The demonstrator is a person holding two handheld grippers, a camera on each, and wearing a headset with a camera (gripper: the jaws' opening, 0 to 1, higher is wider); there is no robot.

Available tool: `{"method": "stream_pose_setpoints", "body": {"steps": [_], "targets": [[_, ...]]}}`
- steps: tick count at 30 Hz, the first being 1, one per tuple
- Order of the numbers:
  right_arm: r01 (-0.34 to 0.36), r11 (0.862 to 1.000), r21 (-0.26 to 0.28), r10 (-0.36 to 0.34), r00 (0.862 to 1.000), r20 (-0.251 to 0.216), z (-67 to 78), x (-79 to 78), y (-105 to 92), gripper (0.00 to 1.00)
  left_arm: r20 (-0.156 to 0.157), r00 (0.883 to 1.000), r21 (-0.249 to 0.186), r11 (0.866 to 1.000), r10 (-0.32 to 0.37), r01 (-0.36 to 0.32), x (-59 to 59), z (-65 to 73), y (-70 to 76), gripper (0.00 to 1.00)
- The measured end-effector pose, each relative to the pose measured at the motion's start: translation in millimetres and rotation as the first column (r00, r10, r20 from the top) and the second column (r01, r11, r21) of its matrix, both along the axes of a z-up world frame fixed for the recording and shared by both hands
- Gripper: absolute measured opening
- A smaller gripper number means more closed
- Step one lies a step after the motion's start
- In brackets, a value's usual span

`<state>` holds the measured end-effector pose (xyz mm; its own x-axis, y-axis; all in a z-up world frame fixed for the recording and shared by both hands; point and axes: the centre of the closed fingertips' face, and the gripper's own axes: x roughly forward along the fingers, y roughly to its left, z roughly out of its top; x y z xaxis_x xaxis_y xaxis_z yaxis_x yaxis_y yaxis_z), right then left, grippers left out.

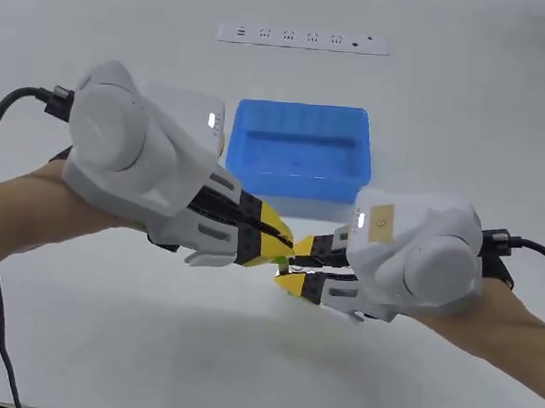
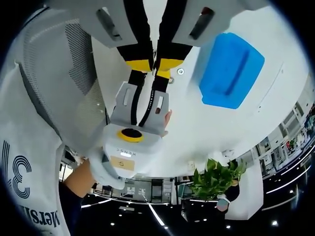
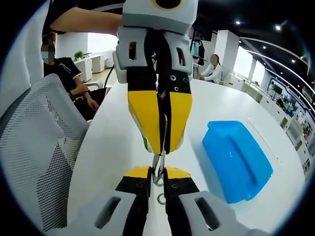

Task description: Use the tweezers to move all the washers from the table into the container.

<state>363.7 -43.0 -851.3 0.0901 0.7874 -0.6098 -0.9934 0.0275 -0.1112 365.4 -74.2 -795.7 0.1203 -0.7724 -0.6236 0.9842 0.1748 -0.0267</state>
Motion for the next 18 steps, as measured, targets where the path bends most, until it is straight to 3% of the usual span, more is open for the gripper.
{"method": "stream_pose_setpoints", "body": {"steps": [5, 18], "targets": [[0.016, 1.0, 0.002, -0.016, 1.0, -0.016, 0.1, 1.5, -0.7, 0.1, -0.008, 1.0, 0.002, 1.0, -0.004, 0.004, 1.0, -0.8, -1.3, 0.06], [0.009, 1.0, -0.007, -0.009, 1.0, 0.01, 2.1, -1.3, 0.5, 0.1, -0.012, 1.0, 0.008, 1.0, 0.006, -0.006, -4.1, 1.3, 4.9, 0.07]]}}
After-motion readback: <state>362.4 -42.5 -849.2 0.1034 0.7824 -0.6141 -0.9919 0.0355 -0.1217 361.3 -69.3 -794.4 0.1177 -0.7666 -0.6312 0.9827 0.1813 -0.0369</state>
